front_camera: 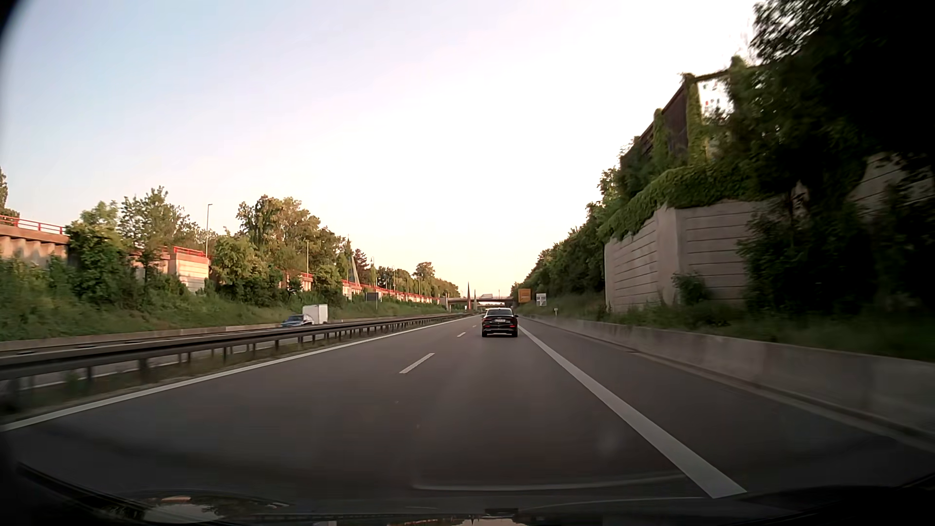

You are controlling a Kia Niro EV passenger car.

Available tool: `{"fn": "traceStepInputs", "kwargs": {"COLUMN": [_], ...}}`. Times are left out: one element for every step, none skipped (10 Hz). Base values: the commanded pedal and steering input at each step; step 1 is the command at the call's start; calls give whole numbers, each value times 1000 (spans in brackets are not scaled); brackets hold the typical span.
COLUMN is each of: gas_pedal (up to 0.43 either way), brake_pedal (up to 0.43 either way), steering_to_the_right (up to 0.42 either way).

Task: Follow the waypoints while adhering to traffic rules and regulations

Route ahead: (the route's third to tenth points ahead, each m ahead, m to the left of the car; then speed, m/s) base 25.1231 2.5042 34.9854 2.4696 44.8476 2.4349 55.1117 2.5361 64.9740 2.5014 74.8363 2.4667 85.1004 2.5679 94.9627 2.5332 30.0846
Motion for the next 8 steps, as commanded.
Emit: {"fn": "traceStepInputs", "kwargs": {"gas_pedal": [299,280,248,220,177,169,169,169], "brake_pedal": [18,18,12,18,18,18,18,12], "steering_to_the_right": [-1,-1,-2,-1,-1,-1,-2,-1]}}
